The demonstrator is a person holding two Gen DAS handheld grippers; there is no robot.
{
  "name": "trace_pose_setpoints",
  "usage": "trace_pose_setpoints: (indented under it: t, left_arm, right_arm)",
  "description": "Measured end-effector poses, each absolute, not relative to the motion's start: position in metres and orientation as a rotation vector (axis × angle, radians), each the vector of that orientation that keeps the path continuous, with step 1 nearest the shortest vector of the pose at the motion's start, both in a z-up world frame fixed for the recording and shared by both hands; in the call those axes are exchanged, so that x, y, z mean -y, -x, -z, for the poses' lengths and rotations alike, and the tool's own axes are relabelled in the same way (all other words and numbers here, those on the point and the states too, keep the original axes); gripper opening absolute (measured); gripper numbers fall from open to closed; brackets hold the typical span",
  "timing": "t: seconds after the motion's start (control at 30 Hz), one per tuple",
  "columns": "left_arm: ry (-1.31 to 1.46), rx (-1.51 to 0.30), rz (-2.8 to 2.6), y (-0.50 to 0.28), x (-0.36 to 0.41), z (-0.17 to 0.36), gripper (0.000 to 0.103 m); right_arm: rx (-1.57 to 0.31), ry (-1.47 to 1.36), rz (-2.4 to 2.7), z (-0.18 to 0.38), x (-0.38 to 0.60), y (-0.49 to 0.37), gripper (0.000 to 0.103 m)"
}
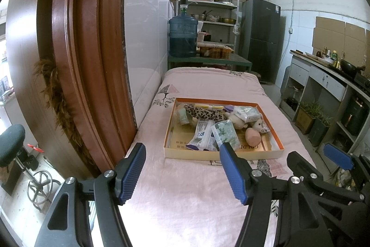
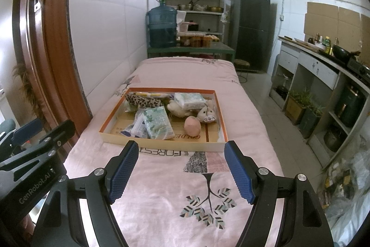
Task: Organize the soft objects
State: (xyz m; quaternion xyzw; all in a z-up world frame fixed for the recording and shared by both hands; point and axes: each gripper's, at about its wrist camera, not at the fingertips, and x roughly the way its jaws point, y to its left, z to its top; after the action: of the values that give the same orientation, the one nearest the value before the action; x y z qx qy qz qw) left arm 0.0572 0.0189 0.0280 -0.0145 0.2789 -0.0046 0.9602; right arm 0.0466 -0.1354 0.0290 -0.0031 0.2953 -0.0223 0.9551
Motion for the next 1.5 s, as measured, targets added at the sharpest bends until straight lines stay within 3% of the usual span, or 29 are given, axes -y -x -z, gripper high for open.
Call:
trace_pose_setpoints:
  t: [1.5]
  left_arm:
    - [0.03,-0.568,0.007,-0.0566,-0.0199,-0.0247,0.066]
  right_arm:
    - [-0.58,-0.004,0.042,-0.0303,0.1341,-0.0449,0.078]
